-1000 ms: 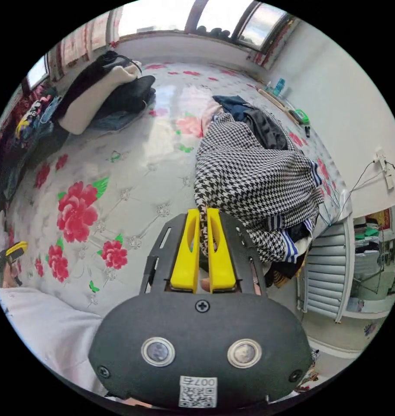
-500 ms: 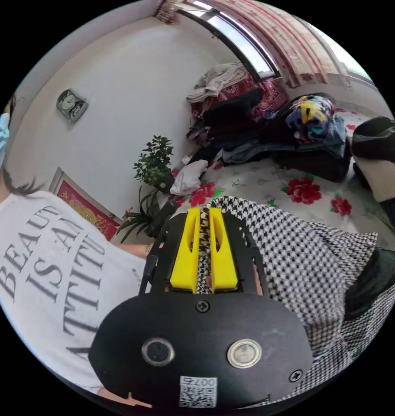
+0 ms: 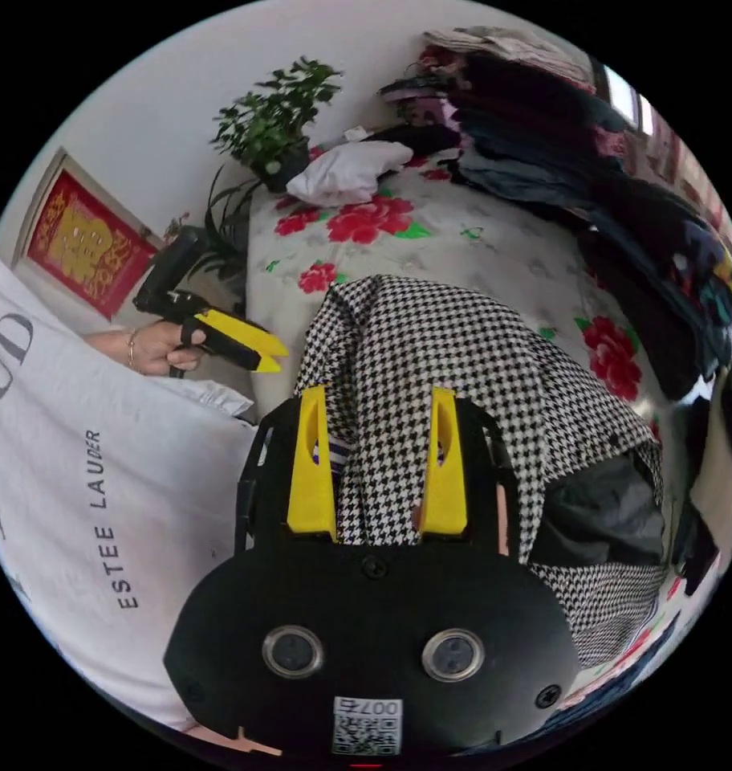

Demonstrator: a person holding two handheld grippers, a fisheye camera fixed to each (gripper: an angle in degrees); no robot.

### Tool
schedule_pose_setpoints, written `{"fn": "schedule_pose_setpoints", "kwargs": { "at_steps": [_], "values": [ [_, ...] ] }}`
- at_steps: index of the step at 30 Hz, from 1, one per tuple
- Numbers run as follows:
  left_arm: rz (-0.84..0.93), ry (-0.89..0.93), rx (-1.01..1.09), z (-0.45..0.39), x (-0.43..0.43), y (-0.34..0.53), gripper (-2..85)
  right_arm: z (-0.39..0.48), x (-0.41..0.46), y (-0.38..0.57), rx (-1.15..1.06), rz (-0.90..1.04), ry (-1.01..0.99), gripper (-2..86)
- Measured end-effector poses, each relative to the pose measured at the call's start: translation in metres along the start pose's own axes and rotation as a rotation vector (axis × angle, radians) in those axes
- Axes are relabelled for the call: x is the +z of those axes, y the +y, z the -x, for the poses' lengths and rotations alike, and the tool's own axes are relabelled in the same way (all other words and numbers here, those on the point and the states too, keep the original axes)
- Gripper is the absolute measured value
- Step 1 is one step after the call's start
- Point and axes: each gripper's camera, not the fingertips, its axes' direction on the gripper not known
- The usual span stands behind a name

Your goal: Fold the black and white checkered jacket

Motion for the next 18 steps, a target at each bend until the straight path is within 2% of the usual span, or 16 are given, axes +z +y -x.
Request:
{"fn": "schedule_pose_setpoints", "kwargs": {
  "at_steps": [2, 3, 4, 6, 8, 10, 13, 15, 18],
  "values": [
    [0.098, -0.019, 0.05, -0.015, 0.032, -0.017, 11.2, 0.009, 0.041, -0.012, -0.039, 0.146, 0.022, 12.0],
    [0.11, -0.087, 0.097, -0.026, 0.045, -0.029, 9.1, 0.006, 0.069, -0.015, -0.025, 0.243, 0.096, 10.6],
    [0.135, -0.185, 0.145, -0.033, 0.054, -0.045, 5.5, 0.001, 0.077, -0.014, -0.034, 0.249, 0.14, 8.7],
    [0.156, -0.211, 0.193, -0.039, 0.055, -0.07, 2.4, -0.019, 0.054, -0.02, 0.049, 0.193, 0.096, 5.1],
    [0.089, -0.265, 0.216, -0.041, 0.035, -0.091, 1.1, -0.042, 0.012, -0.021, 0.125, 0.077, 0.102, 3.5],
    [-0.02, -0.341, 0.214, -0.035, -0.006, -0.117, 1.0, -0.071, -0.057, -0.008, 0.252, -0.137, 0.158, 2.9],
    [-0.155, -0.311, 0.116, -0.017, -0.043, -0.146, 3.1, -0.102, -0.113, 0.016, 0.433, -0.308, 0.185, 3.9],
    [-0.203, -0.325, 0.059, -0.014, -0.054, -0.158, 7.1, -0.112, -0.121, 0.025, 0.478, -0.338, 0.192, 5.9],
    [-0.243, -0.354, 0.014, -0.024, -0.054, -0.148, 9.0, -0.122, -0.107, 0.034, 0.517, -0.257, 0.239, 8.9]
  ]
}}
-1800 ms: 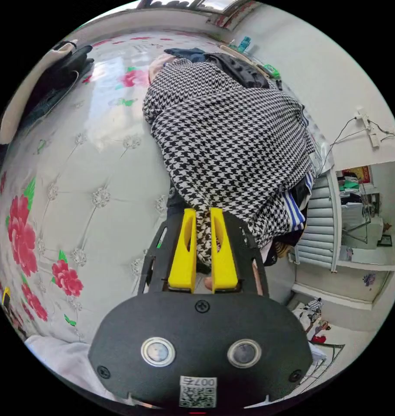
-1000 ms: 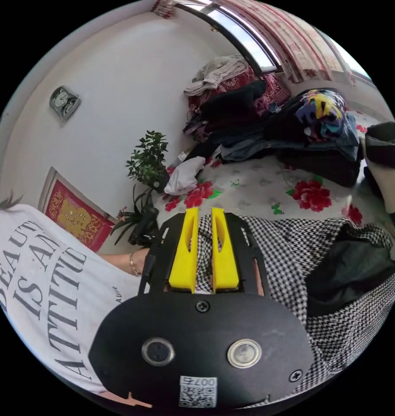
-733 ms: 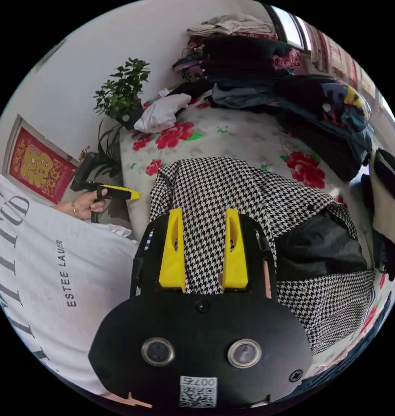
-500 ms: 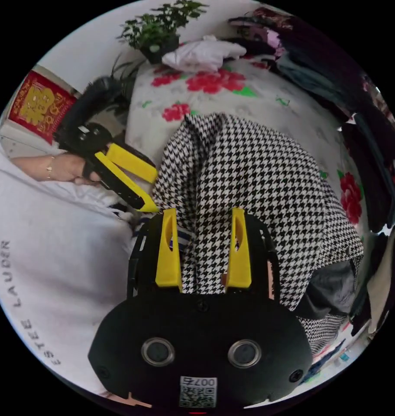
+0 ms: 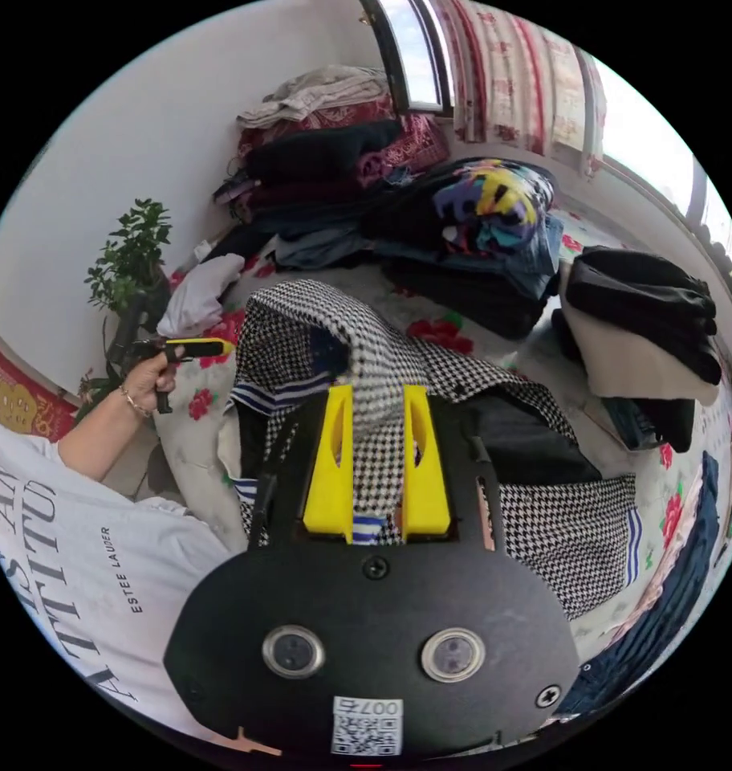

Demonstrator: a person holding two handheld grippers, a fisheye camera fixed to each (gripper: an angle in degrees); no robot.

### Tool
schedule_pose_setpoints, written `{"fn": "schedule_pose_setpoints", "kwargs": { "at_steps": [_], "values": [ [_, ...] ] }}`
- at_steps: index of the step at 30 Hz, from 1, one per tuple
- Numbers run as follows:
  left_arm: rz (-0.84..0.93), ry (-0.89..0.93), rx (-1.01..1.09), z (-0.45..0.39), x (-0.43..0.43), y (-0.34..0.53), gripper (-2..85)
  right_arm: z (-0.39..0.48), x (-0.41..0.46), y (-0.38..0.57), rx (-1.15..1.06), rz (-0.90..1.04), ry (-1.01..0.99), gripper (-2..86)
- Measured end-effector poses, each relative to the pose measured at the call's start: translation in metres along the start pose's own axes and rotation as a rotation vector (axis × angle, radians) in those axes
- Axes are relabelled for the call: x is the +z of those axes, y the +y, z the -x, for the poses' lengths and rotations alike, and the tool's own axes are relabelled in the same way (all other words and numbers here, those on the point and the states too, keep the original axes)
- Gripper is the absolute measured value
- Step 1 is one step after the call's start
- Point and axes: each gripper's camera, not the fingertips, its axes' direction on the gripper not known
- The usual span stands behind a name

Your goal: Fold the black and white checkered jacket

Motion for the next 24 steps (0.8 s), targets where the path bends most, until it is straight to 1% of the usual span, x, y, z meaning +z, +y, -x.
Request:
{"fn": "schedule_pose_setpoints", "kwargs": {
  "at_steps": [2, 4, 5, 7, 8, 9, 10, 11, 12, 14, 15, 17, 18, 20, 22, 23, 24],
  "values": [
    [0.002, 0.006, -0.01, -0.011, 0.001, 0.026, 9.7, -0.009, 0.017, 0.009, 0.007, 0.08, 0.074, 10.0],
    [0.049, 0.026, -0.01, -0.03, 0.01, 0.071, 10.2, -0.035, 0.044, 0.027, 0.03, 0.222, 0.192, 10.4],
    [0.066, 0.04, -0.002, -0.035, 0.013, 0.083, 10.3, -0.044, 0.05, 0.032, 0.042, 0.258, 0.222, 10.3],
    [0.16, 0.127, 0.036, -0.062, 0.028, 0.122, 10.9, -0.082, 0.07, 0.054, 0.088, 0.396, 0.32, 9.9],
    [0.187, 0.157, 0.051, -0.07, 0.032, 0.129, 11.1, -0.09, 0.075, 0.06, 0.094, 0.427, 0.329, 9.8],
    [0.234, 0.179, 0.094, -0.087, 0.043, 0.139, 12.0, -0.106, 0.086, 0.073, 0.116, 0.485, 0.305, 9.1],
    [0.284, 0.138, 0.162, -0.104, 0.056, 0.142, 12.5, -0.118, 0.088, 0.084, 0.156, 0.455, 0.209, 8.1],
    [0.309, 0.104, 0.197, -0.111, 0.063, 0.141, 12.6, -0.121, 0.083, 0.087, 0.185, 0.394, 0.175, 7.5],
    [0.323, 0.022, 0.259, -0.124, 0.07, 0.138, 11.9, -0.128, 0.082, 0.094, 0.245, 0.368, 0.129, 6.3],
    [0.337, -0.069, 0.359, -0.141, 0.08, 0.128, 9.7, -0.132, 0.079, 0.098, 0.315, 0.336, 0.079, 4.4],
    [0.34, -0.097, 0.416, -0.15, 0.086, 0.119, 8.0, -0.127, 0.078, 0.102, 0.312, 0.33, 0.073, 3.3],
    [0.332, -0.107, 0.436, -0.155, 0.095, 0.102, 6.5, -0.109, 0.078, 0.11, 0.247, 0.343, 0.102, 1.8],
    [0.337, -0.103, 0.441, -0.157, 0.101, 0.087, 6.0, -0.094, 0.081, 0.119, 0.205, 0.364, 0.084, 1.3],
    [0.326, -0.146, 0.479, -0.163, 0.11, 0.063, 5.5, -0.071, 0.079, 0.133, 0.191, 0.329, -0.009, 0.7],
    [0.276, -0.333, 0.6, -0.183, 0.123, 0.034, 5.2, -0.031, 0.089, 0.146, 0.162, 0.33, -0.229, 0.3],
    [0.269, -0.383, 0.625, -0.187, 0.128, 0.026, 5.2, -0.019, 0.094, 0.147, 0.15, 0.328, -0.288, 0.2],
    [0.261, -0.492, 0.64, -0.192, 0.138, 0.01, 5.0, 0.007, 0.104, 0.145, 0.133, 0.322, -0.408, 0.2]
  ]
}}
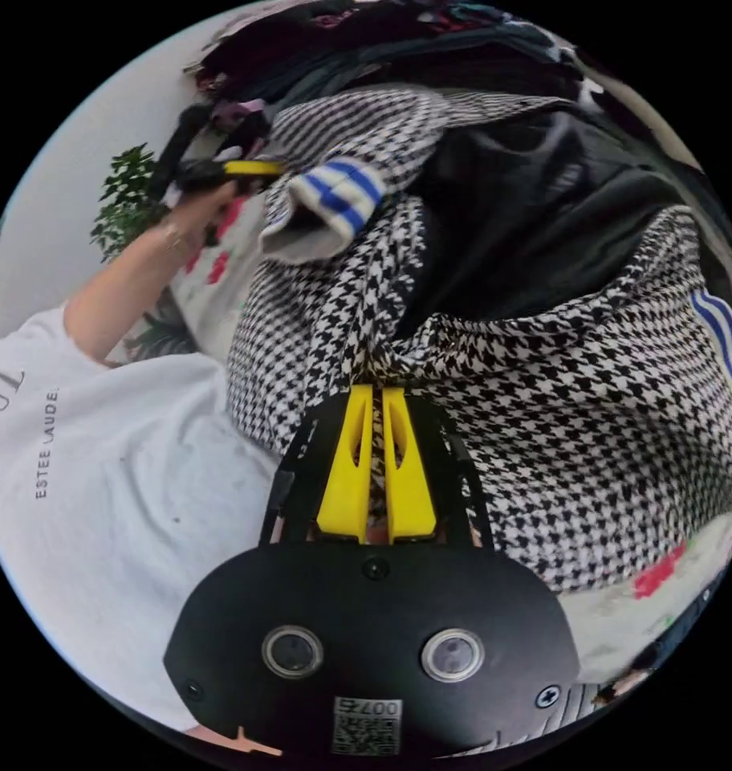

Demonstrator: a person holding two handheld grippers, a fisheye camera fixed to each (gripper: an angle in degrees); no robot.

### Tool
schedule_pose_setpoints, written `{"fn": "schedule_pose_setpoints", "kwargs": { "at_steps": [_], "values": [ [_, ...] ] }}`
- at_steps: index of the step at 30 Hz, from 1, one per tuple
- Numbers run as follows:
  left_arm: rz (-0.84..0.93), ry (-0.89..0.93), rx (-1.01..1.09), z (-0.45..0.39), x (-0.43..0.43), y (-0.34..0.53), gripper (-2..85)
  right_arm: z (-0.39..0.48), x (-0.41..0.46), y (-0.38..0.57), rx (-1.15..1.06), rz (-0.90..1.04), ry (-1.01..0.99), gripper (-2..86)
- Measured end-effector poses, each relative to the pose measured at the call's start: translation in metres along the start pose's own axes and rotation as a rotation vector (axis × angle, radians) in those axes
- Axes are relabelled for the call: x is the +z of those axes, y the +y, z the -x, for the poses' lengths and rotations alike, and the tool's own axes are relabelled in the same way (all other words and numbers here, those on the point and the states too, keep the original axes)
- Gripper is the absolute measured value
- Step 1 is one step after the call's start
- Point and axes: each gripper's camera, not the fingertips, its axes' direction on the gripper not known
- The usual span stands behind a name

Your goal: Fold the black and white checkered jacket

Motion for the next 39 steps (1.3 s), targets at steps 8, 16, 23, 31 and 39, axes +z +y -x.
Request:
{"fn": "schedule_pose_setpoints", "kwargs": {
  "at_steps": [8, 16, 23, 31, 39],
  "values": [
    [0.004, 0.069, -0.38, 0.062, -0.014, 0.028, 6.0, 0.043, -0.02, -0.051, -0.251, 0.018, -0.123, 1.1],
    [-0.057, 0.337, -0.57, 0.026, -0.062, 0.234, 12.7, -0.114, -0.166, -0.035, 0.238, -0.425, 0.311, 6.1],
    [0.09, 0.365, -0.331, -0.069, -0.056, 0.195, 16.2, -0.162, -0.134, -0.105, 0.319, -0.161, 0.487, 7.0],
    [0.102, 0.105, -0.079, -0.039, -0.044, 0.135, 8.4, -0.107, -0.101, -0.074, 0.114, 0.059, 0.678, 1.8],
    [0.055, 0.094, -0.226, 0.049, -0.028, 0.094, 8.1, 0.002, -0.041, 0.1, 0.133, 0.094, 0.381, 1.8]
  ]
}}
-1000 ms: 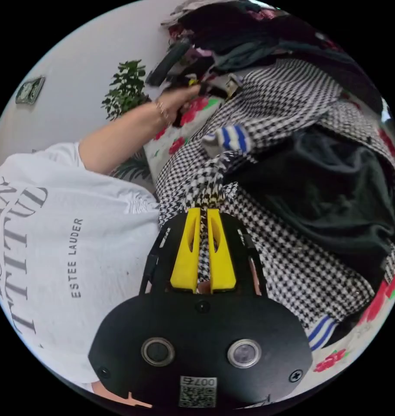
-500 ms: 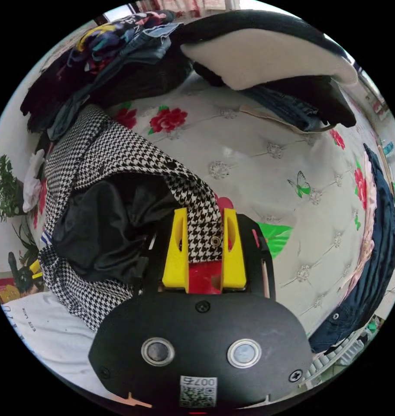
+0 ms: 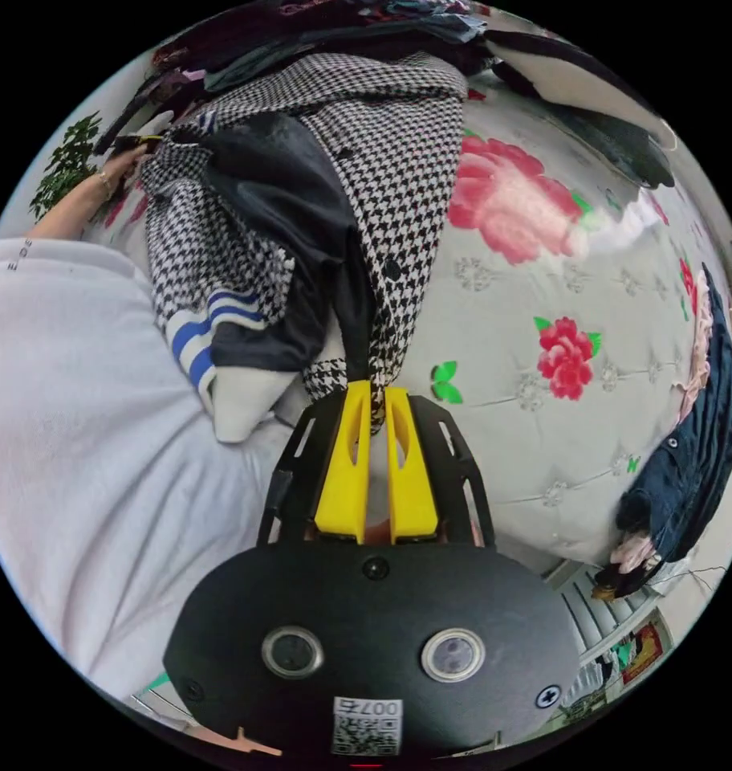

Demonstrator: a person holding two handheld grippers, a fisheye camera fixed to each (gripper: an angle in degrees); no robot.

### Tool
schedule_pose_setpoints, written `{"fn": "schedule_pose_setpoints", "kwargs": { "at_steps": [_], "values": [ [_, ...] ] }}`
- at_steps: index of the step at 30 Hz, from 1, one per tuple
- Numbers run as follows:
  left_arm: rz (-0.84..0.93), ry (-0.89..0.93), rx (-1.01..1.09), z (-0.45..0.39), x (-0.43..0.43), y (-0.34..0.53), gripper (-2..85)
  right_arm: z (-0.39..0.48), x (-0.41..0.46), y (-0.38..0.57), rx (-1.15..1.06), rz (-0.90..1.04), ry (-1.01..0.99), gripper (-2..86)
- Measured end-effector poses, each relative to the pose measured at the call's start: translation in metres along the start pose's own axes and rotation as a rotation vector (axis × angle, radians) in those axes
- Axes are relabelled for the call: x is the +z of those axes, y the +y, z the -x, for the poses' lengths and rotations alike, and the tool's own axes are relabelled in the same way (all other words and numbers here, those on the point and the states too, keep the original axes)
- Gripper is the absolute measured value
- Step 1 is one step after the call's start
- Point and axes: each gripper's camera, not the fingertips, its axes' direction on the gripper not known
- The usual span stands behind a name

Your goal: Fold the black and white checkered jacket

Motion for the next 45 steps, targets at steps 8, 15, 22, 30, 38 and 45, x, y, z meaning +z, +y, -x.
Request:
{"fn": "schedule_pose_setpoints", "kwargs": {
  "at_steps": [8, 15, 22, 30, 38, 45],
  "values": [
    [-0.215, 0.01, -0.193, 0.007, -0.062, 0.059, 8.3, 0.013, -0.097, -0.02, 0.042, -0.427, 0.194, 4.9],
    [-0.334, 0.146, -0.157, 0.037, -0.099, 0.07, 10.1, 0.066, -0.109, -0.182, -0.339, -0.593, 0.006, 8.5],
    [-0.185, 0.078, 0.06, 0.004, -0.032, 0.009, 7.5, 0.107, -0.009, -0.316, -0.467, -0.147, -0.064, 6.8],
    [-0.502, 0.45, -0.257, 0.155, -0.133, 0.103, -0.6, -0.106, -0.201, -0.148, 0.067, -0.822, -0.005, 5.6],
    [-0.334, 0.435, -0.922, 0.287, -0.091, 0.248, 2.9, -0.268, -0.204, 0.078, 0.875, -0.866, 0.193, 7.9],
    [-0.221, 0.52, -0.846, 0.227, -0.086, 0.254, 8.4, -0.22, -0.054, 0.037, 0.542, -0.561, -0.265, 10.3]
  ]
}}
